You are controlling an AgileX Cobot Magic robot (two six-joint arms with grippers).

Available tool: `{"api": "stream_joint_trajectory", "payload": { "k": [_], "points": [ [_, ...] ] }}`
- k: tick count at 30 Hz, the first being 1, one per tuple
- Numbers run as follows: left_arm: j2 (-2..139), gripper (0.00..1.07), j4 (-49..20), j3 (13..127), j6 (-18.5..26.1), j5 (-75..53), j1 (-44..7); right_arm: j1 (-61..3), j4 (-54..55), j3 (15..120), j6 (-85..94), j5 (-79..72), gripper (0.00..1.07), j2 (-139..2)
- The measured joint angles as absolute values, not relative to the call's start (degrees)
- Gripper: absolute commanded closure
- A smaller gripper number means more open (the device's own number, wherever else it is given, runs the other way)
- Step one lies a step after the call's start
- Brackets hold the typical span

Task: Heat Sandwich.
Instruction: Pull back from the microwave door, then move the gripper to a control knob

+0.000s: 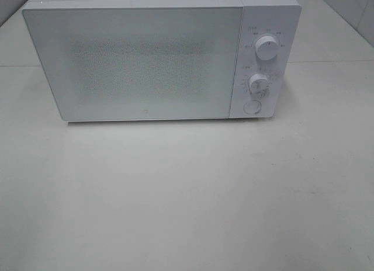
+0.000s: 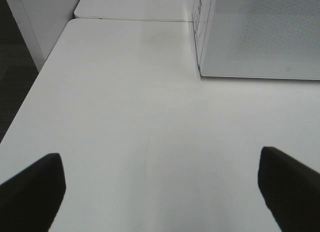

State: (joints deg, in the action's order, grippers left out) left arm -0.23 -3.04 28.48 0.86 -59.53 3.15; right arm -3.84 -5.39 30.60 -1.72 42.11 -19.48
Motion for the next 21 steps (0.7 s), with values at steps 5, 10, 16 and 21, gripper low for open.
{"api": "stream_joint_trajectory", "payload": {
  "k": [5,10,16,21],
  "points": [
    [-0.29,0.08,-3.04,28.48,0.86,-59.53,3.15,-3.84,-5.39,30.48,-1.78,36.67,0.31,-24.01],
    [-0.29,0.08,-3.04,28.48,0.86,-59.53,3.15,-3.84,-5.39,30.37,-1.78,31.86,0.31,-28.30],
    [-0.29,0.08,-3.04,28.48,0.86,-59.53,3.15,-3.84,-5.39,30.37,-1.83,24.18,0.31,-34.43],
    [-0.29,0.08,-3.04,28.48,0.86,-59.53,3.15,-3.78,-5.39,30.25,-1.83,19.37,0.31,-39.08]
  ]
}}
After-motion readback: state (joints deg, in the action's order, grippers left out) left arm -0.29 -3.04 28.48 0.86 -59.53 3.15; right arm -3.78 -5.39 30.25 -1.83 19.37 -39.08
